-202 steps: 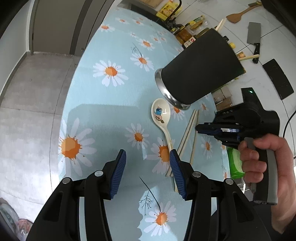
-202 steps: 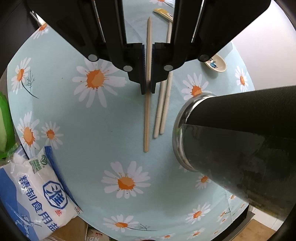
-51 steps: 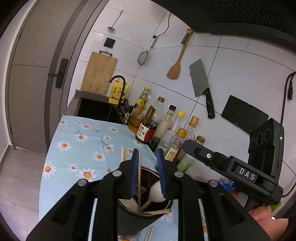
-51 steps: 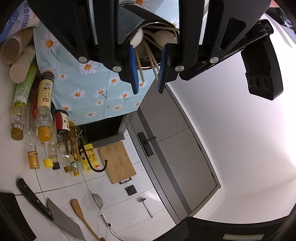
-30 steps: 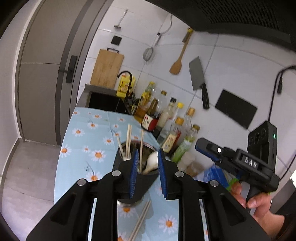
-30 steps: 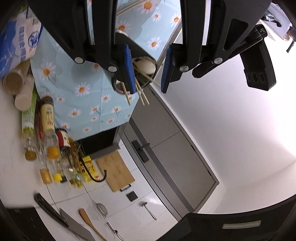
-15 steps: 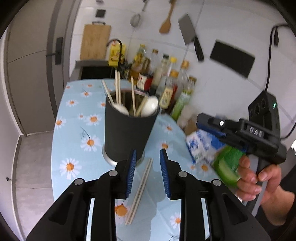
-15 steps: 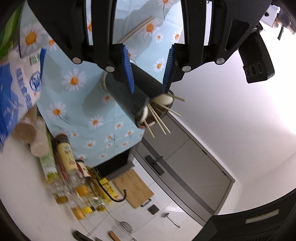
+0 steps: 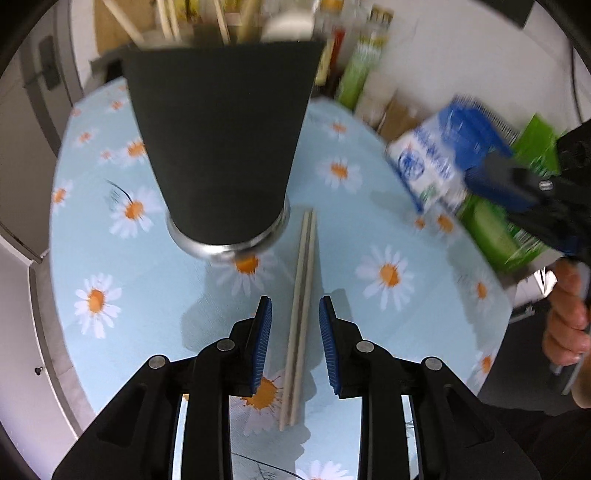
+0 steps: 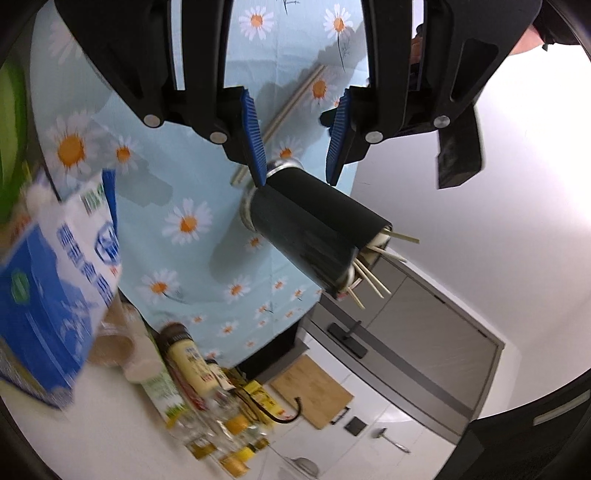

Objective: Organize utensils
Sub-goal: 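Move both tools down to the last two chopsticks beside the holder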

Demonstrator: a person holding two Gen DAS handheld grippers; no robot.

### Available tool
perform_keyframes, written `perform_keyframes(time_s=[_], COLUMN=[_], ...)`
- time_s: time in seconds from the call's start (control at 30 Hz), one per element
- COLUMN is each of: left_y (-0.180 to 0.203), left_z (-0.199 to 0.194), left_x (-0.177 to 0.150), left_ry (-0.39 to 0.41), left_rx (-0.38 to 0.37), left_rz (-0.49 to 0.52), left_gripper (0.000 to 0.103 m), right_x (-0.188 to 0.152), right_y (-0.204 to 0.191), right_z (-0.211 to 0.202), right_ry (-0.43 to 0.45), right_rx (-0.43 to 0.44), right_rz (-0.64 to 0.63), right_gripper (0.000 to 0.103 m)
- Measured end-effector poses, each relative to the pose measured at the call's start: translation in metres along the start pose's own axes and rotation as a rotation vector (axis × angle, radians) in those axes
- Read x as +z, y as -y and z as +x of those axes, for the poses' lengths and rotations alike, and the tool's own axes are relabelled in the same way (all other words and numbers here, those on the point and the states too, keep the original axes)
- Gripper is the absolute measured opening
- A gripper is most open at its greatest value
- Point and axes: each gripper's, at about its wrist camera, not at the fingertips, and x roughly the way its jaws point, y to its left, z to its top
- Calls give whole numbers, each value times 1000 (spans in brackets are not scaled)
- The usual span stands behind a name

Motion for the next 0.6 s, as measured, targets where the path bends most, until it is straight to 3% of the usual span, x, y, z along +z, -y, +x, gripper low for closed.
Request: perform_keyframes(time_s=[0.17, 0.6], left_y=[-6, -3], left_z=[28, 40], left_x=[-2, 9], left_ry=[-89, -161], left_rx=[2, 30], left_rz=[42, 110], left_gripper=[26, 24], right_x=[-11, -21], right_y=[7, 2], right_z=[-7, -15], right_ry=[0, 10], right_rx=[-41, -79], right_rz=[40, 78], right_gripper=[35, 35])
